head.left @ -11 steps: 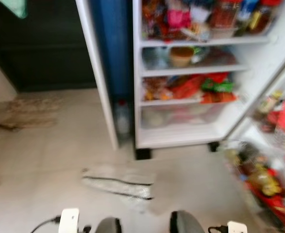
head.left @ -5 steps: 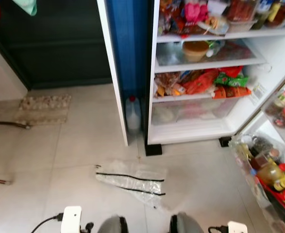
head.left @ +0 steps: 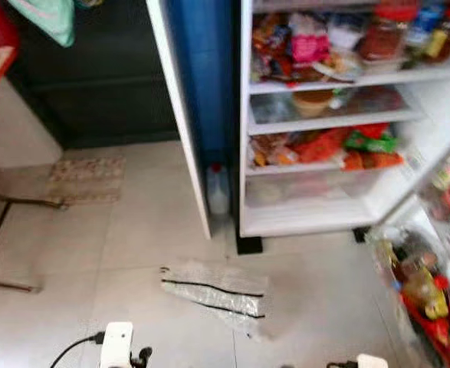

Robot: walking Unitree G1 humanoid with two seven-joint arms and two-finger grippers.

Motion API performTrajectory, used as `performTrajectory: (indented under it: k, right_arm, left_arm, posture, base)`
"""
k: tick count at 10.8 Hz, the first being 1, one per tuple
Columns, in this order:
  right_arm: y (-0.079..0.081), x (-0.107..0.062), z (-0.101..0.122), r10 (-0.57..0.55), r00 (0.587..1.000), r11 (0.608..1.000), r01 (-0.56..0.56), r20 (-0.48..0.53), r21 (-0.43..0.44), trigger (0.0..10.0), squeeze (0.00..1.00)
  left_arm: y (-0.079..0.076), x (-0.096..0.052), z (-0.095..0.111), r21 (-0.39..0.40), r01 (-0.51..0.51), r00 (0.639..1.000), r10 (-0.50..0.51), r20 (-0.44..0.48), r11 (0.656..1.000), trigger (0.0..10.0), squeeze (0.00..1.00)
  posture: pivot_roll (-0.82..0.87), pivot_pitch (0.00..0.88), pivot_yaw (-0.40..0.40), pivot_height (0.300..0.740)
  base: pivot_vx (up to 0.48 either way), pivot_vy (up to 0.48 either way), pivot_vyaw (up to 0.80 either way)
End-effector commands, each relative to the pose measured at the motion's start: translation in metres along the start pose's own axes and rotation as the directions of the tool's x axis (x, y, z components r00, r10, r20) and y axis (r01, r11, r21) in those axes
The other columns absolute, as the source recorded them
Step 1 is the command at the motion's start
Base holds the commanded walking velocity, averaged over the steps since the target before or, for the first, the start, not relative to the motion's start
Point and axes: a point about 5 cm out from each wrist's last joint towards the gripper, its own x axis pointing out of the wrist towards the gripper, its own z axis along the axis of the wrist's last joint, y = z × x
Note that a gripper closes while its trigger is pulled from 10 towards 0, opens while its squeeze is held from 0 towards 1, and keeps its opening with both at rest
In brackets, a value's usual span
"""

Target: Restocking fridge

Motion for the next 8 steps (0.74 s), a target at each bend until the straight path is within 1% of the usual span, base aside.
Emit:
performTrajectory:
  k: [1,3,8]
  right_arm:
    - [0.037,-0.0045,-0.0181,0.138,0.988,0.99,-0.139,-0.066,-0.011,10.0,0.0]
    - [0.0361,-0.0044,-0.0182,0.128,0.989,0.991,-0.129,-0.067,-0.014,10.0,0.0]
    - [0.0369,-0.0043,-0.0177,0.13,0.989,0.991,-0.13,-0.064,-0.007,10.0,0.0]
  left_arm:
    - [0.0002,-0.0042,-0.0154,-0.013,0.002,0.998,-0.002,-0.056,1.0,10.0,0.0]
    - [-0.0021,-0.0039,-0.0159,-0.02,0.01,0.998,-0.012,-0.065,1.0,10.0,0.0]
    - [-0.0011,-0.0039,-0.0162,-0.018,0.005,0.998,-0.007,-0.069,1.0,10.0,0.0]
  posture:
    - [-0.01,0.162,0.065,0.74]
    - [-0.01,0.164,0.063,0.74]
    - [-0.01,0.167,0.067,0.74]
  base:
    - [0.0,0.0,0.0]
    - [0.0,0.0,0.0]
    - [0.0,0.48,0.0]
